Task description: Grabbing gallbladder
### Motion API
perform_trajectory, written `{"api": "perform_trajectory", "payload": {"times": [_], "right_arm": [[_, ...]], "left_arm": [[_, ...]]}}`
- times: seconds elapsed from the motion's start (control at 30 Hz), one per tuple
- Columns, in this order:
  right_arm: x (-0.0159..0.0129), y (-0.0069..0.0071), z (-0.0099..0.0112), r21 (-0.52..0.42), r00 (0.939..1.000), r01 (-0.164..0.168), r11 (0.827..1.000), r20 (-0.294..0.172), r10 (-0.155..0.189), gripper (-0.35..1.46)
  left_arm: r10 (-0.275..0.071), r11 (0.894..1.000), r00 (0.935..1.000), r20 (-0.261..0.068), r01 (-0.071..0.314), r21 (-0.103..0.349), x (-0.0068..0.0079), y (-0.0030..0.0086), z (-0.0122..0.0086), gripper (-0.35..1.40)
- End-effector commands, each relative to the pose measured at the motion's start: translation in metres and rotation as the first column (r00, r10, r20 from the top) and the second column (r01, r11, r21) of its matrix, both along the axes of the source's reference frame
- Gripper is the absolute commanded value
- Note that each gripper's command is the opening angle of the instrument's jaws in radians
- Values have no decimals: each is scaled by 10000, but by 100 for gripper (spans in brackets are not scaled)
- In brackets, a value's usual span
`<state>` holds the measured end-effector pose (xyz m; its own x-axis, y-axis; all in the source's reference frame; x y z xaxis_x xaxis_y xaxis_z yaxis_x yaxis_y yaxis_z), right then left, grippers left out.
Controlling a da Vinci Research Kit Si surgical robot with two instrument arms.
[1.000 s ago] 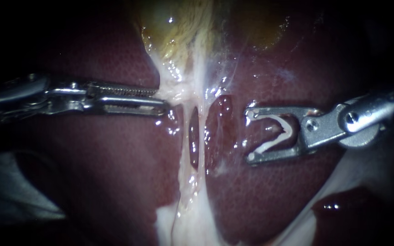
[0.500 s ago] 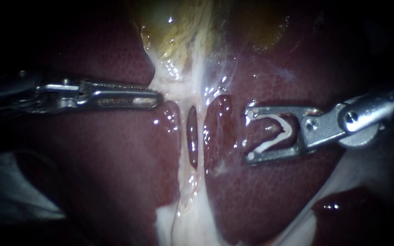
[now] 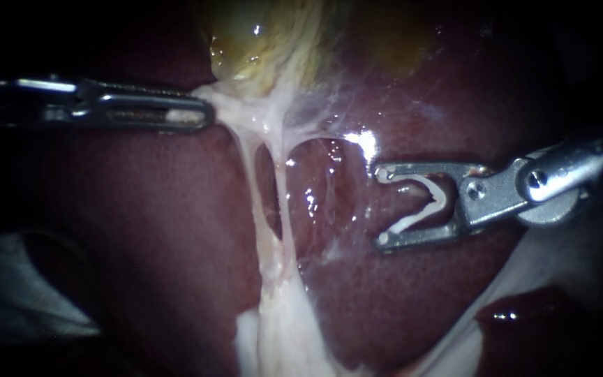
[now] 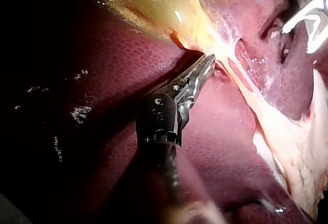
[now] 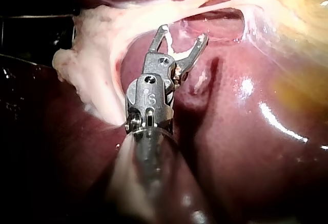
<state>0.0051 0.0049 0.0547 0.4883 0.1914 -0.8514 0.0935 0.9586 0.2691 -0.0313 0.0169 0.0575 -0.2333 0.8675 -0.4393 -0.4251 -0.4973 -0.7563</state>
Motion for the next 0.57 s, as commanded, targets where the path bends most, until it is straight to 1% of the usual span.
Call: {"api": "perform_trajectory", "payload": {"times": [0.03, 0.07, 0.17, 0.43, 0.57], "right_arm": [[0, 0, 0, 0, 10000, 0, 10000, -3, 0, 50], [0, 0, 0, 0, 10000, 0, 10000, -3, 0, 50], [0, 0, 0, 0, 10000, 0, 10000, -3, 0, 50], [0, 0, 0, 0, 10000, 0, 10000, -3, 0, 50], [0, 0, 0, 0, 10000, 0, 10000, -3, 0, 50]], "left_arm": [[-77, 10000, 10000, -21, 77, -21, 3, 3, -2, -35], [-93, 9999, 10000, -14, 92, -78, 4, 4, -3, -35], [-110, 9999, 9999, -26, 110, -64, 6, 6, -4, -35], [-117, 9999, 9999, -32, 117, -71, 5, 5, -4, -35], [-134, 9999, 9999, -48, 133, -90, 3, 3, -2, -35]]}}
